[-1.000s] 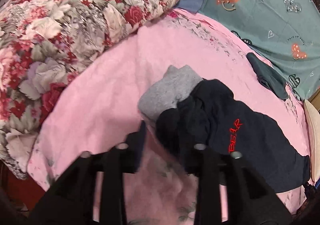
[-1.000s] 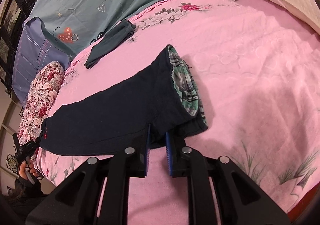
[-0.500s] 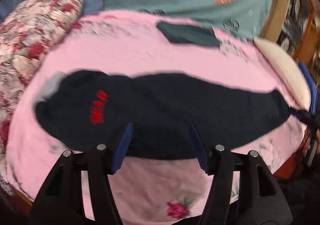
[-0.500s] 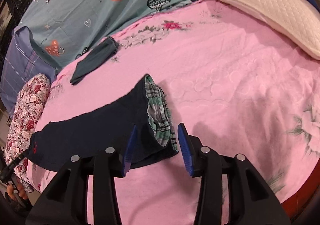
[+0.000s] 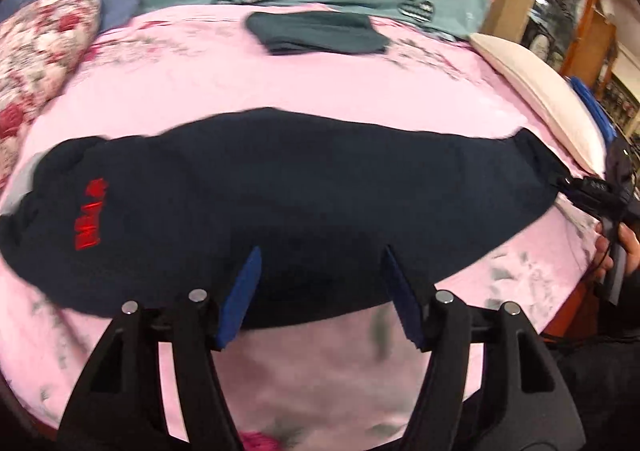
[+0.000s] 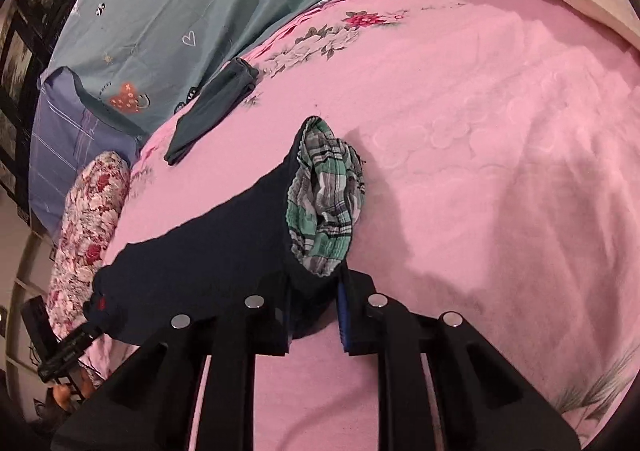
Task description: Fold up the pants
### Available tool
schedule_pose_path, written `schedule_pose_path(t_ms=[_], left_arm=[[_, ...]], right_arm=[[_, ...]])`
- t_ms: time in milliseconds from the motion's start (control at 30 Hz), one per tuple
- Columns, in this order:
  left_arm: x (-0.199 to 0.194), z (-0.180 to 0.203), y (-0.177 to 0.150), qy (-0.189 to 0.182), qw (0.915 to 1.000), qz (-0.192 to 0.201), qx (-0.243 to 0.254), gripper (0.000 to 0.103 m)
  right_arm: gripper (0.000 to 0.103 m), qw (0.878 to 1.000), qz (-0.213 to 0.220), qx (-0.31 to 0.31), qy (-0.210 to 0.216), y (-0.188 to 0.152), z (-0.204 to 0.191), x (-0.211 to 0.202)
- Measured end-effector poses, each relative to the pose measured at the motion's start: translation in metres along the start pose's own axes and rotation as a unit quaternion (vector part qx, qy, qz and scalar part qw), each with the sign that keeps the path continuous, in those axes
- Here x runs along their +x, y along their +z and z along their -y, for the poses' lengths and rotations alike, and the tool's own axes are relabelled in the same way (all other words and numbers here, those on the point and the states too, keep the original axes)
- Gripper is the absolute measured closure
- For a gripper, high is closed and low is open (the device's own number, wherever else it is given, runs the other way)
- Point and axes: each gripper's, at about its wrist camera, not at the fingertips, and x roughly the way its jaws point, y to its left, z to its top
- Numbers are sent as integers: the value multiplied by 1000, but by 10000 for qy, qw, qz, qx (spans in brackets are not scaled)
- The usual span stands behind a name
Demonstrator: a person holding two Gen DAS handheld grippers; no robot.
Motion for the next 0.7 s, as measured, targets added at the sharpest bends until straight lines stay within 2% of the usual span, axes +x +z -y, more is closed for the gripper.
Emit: schedule_pose_path(t_ms=[167, 300, 367, 467, 533, 600, 633, 700], left_arm=[[32, 40, 16, -380, 9989, -49, 252, 38], [58, 62, 25, -504, 9982, -187, 251, 38], [61, 70, 21, -417, 9982, -198, 381, 37], [60, 72, 18, -418, 9979, -223, 434, 36], [59, 72, 19, -428, 9979, -228, 422, 36], [56, 71, 18, -376, 9982, -184, 437, 36], [53, 68, 19, -270, 9988, -109, 406, 36], [45, 55, 21, -37, 9996, 22, 261, 36]], right_arm=[[89, 9992, 361, -45, 162, 36, -1, -19], [94, 9974, 693, -184, -61, 63, 0, -37], [94, 9980, 566, -108, -264, 60, 12, -34], [94, 9984, 80, 58, -555, 33, 33, -15], [94, 9992, 141, 189, -336, 21, 40, -14], [88, 9990, 313, 322, -23, 21, 41, -24], [80, 9984, 385, 396, 69, 23, 42, -28], [78, 9980, 483, 402, 45, 27, 39, -35]])
